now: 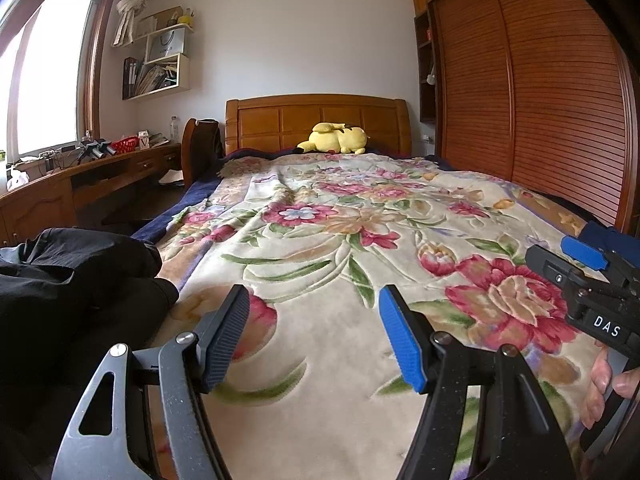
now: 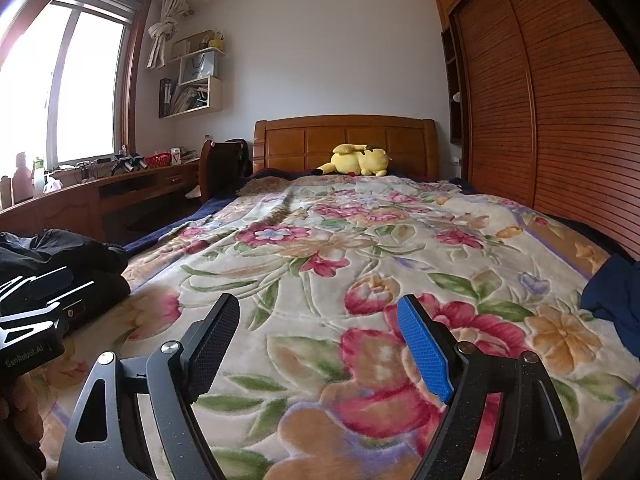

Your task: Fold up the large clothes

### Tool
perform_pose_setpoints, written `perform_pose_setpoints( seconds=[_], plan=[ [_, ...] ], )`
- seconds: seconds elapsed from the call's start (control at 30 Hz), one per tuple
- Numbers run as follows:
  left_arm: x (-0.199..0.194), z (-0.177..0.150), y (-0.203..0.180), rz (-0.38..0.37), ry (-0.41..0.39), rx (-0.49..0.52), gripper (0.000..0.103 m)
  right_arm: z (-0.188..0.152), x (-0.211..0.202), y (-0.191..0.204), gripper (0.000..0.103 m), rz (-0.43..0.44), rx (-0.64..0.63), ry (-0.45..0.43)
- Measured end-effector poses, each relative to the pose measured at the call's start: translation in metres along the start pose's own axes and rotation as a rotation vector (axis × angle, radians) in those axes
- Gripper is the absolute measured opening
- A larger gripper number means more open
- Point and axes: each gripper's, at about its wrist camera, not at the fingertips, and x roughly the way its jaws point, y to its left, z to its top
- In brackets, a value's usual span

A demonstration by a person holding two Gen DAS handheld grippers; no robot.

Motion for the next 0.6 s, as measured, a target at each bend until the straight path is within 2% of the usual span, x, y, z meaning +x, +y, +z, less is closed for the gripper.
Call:
perform_pose_setpoints(
  seconds=[0.6],
  plan=[
    [-0.0028, 0.0014, 0.0009, 0.001, -0.003, -0.002, 0.068, -0.0014, 0.0029, 0.0010, 0.082, 0.000, -0.002, -0.003]
  ],
)
